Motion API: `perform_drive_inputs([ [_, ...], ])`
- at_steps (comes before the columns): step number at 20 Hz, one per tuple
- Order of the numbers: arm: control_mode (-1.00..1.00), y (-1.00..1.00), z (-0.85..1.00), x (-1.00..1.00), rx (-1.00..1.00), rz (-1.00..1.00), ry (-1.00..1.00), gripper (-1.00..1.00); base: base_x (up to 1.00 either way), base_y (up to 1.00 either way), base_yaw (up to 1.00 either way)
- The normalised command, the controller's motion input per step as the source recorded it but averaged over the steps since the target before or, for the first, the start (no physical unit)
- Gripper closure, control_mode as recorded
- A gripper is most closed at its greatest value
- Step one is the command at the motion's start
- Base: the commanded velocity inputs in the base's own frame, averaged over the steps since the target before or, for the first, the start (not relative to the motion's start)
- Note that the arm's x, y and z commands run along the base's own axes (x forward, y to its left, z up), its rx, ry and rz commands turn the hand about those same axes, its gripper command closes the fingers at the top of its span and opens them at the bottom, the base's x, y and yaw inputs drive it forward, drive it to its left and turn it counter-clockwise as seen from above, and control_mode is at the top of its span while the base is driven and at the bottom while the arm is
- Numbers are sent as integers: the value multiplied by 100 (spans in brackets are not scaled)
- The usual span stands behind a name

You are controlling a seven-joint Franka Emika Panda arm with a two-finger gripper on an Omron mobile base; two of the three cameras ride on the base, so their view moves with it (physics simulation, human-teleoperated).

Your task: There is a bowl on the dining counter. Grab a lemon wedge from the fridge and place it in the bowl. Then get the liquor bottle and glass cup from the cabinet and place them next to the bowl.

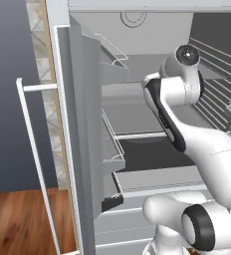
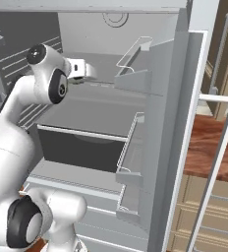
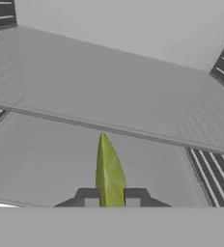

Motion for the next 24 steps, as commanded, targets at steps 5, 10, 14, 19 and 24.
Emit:
perform_drive_inputs([
  [5,-100,0,26,-100,-11,0,0,100,0,0,0],
  [10,-100,-5,24,-100,-9,0,0,100,0,0,0],
  [14,-100,-4,6,-100,-8,0,0,100,0,0,0],
  [19,-100,-10,0,-90,-7,0,0,100,0,0,0],
  [24,100,-1,0,-38,-5,0,2,100,-28,0,0],
])
